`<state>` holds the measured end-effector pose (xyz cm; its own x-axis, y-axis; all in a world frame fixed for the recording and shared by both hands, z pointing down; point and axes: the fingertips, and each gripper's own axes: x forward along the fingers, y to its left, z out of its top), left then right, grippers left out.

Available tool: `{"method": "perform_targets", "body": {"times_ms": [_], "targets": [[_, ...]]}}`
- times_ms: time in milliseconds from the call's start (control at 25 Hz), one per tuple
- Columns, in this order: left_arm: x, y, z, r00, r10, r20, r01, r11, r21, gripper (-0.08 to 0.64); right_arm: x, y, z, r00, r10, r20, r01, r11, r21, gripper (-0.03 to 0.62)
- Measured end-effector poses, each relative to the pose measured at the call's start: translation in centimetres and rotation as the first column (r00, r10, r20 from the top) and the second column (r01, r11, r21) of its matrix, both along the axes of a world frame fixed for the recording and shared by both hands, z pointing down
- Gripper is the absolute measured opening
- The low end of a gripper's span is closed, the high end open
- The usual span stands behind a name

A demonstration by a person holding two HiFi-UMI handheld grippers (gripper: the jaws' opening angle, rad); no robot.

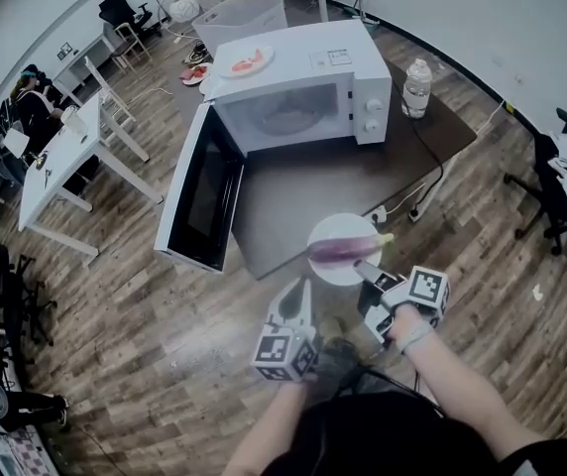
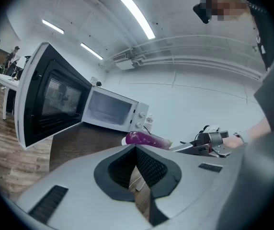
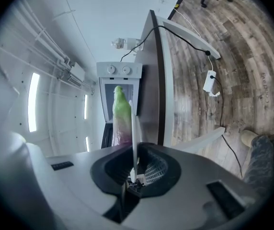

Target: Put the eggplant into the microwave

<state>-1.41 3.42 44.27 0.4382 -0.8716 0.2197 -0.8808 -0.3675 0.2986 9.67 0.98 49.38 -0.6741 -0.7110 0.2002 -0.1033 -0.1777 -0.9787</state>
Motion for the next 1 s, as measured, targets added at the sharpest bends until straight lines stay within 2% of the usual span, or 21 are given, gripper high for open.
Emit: {"method": "perform_targets", "body": {"times_ms": [200,720,1000], "targets": [[-0.4,-3.5,-0.6,1.000,0.003,0.000,-0.003,1.000,0.023,0.000,-0.7,-2.9,-0.4,1.000,0.008,0.013,-0.008,1.000,0.014,0.020],[-3.1,-10.9,-0.2,0.999,-0.001,-0.044,0.002,1.000,0.017,0.000,-2.9,-9.5,-0.3,1.000,0.031,0.000,-0.031,0.999,0.013,0.020],[-4.8,-13.9,0.5,1.000,-0.003,-0.026,0.004,1.000,0.023,0.000,-4.8,-12.5,-0.5,1.000,0.020,0.015,-0.020,0.999,0.026,0.020]]}}
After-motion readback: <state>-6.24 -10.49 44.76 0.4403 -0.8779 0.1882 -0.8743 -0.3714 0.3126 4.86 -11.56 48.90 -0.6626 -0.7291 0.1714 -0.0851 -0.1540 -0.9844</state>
